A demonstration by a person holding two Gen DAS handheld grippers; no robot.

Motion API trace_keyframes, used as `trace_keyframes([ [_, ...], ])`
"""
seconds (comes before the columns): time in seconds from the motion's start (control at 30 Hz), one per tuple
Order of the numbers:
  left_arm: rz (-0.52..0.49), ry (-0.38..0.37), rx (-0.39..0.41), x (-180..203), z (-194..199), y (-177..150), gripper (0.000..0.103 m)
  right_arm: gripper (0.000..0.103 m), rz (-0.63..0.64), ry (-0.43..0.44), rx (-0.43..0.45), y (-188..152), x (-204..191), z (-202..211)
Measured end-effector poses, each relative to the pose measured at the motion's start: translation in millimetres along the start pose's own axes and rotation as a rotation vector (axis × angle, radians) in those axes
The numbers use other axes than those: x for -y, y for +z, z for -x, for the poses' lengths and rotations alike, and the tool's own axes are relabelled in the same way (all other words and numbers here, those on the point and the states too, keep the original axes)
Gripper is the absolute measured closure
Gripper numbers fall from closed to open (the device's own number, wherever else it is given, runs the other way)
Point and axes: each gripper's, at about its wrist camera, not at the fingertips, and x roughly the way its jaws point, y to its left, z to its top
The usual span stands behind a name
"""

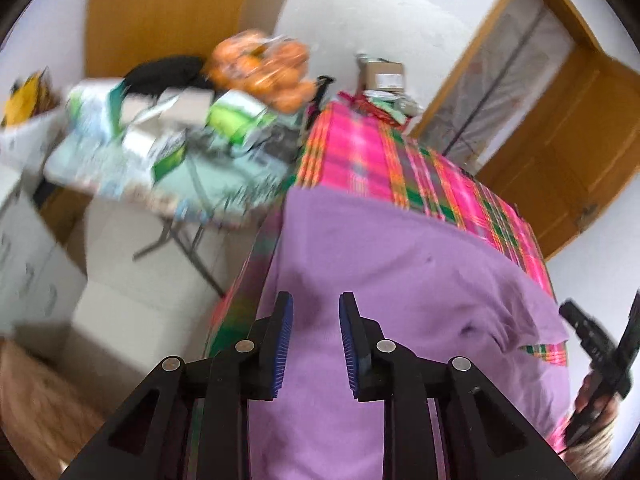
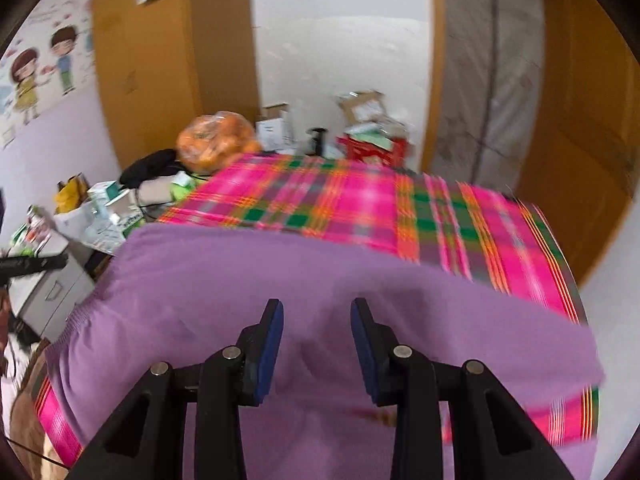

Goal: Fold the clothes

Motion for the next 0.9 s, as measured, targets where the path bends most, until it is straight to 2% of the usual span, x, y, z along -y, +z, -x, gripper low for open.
trace_keyframes([
  [0.13,-0.145,0.013,-0.001,23,-22,35,0.078,0.064,0.07,0.045,-0.024,26,-18,-35],
  [0.3,-0.275,0.072,-0.059,38,-66,61,0.078,0.063,0.154,0.031,-0.108,47,-35,-98],
  [0.4,-0.373,0.102,-0.126,45,-98,67,0.078,0.061,0.175,0.07,-0.146,54,-40,-126],
  [0.47,-0.381,0.135,-0.142,45,-111,70,0.078,0.06,0.182,0.097,-0.17,59,-43,-144],
  [0.6,-0.452,0.138,-0.132,51,-126,74,0.078,0.06,0.184,0.133,-0.208,68,-48,-176],
  [0.7,-0.48,0.149,-0.16,49,-140,75,0.078,0.057,0.201,0.171,-0.216,74,-55,-189],
  [0.77,-0.485,0.143,-0.174,48,-146,74,0.078,0.053,0.202,0.195,-0.234,76,-58,-199],
  [0.9,-0.472,0.108,-0.185,42,-153,73,0.078,0.052,0.22,0.22,-0.25,79,-64,-215],
])
